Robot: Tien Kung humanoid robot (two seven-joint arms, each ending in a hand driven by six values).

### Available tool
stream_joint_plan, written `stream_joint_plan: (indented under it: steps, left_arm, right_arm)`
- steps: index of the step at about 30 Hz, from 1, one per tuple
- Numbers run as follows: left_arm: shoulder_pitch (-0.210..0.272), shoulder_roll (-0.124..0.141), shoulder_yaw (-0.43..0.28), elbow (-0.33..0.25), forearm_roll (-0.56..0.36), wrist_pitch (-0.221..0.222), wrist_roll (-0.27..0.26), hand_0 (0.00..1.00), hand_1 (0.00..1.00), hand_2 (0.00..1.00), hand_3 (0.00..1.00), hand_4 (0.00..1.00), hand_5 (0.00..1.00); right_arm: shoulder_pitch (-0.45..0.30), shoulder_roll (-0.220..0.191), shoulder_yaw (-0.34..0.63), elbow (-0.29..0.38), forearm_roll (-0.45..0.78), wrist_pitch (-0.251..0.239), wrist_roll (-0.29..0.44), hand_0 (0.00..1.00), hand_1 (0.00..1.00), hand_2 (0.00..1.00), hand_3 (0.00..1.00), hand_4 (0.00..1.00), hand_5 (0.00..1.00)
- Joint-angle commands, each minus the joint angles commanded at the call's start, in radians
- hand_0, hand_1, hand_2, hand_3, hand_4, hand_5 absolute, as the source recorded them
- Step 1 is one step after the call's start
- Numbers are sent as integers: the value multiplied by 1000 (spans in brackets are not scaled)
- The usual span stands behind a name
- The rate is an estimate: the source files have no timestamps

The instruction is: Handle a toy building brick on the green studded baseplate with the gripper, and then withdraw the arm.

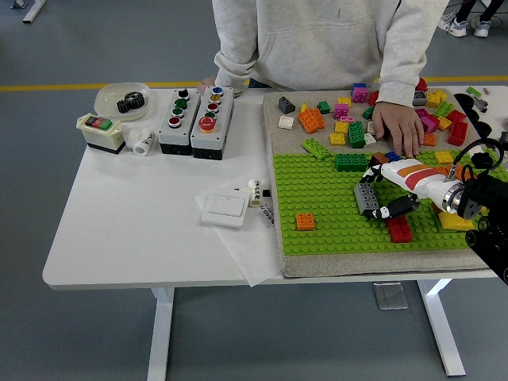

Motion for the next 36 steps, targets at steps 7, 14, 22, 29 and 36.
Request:
stream_joint_plan:
  steps: [7, 14, 22, 29, 36]
  left_arm:
    - [-2, 0, 2, 0, -3, 1, -1, 739, 730, 741, 600, 669, 604]
    - [-2, 1, 1, 0, 0, 0, 0, 737, 730, 741, 600, 670, 604]
    - [-1, 0, 0, 0, 3, 0, 1, 740, 731, 740, 601, 670, 602]
    - [2, 0, 0, 0, 4, -1, 2, 741, 731, 741, 600, 670, 602]
    - [7, 0, -5, 0, 11, -2, 4, 740, 732, 741, 600, 670, 603]
  right_arm:
    - [1, 0, -8, -5, -5, -5, 2, 741, 658, 691, 681, 902, 452]
    - [1, -2, -12, -3, -15, -6, 5, 679, 619, 649, 639, 888, 452]
    - [-2, -6, -13, 1, -19, -15, 11, 621, 585, 603, 589, 867, 452]
    - [-5, -12, -9, 14, -20, -27, 20, 605, 577, 589, 578, 857, 453]
    - [-5, -19, 1, 35, -27, -36, 27, 603, 574, 586, 575, 853, 449]
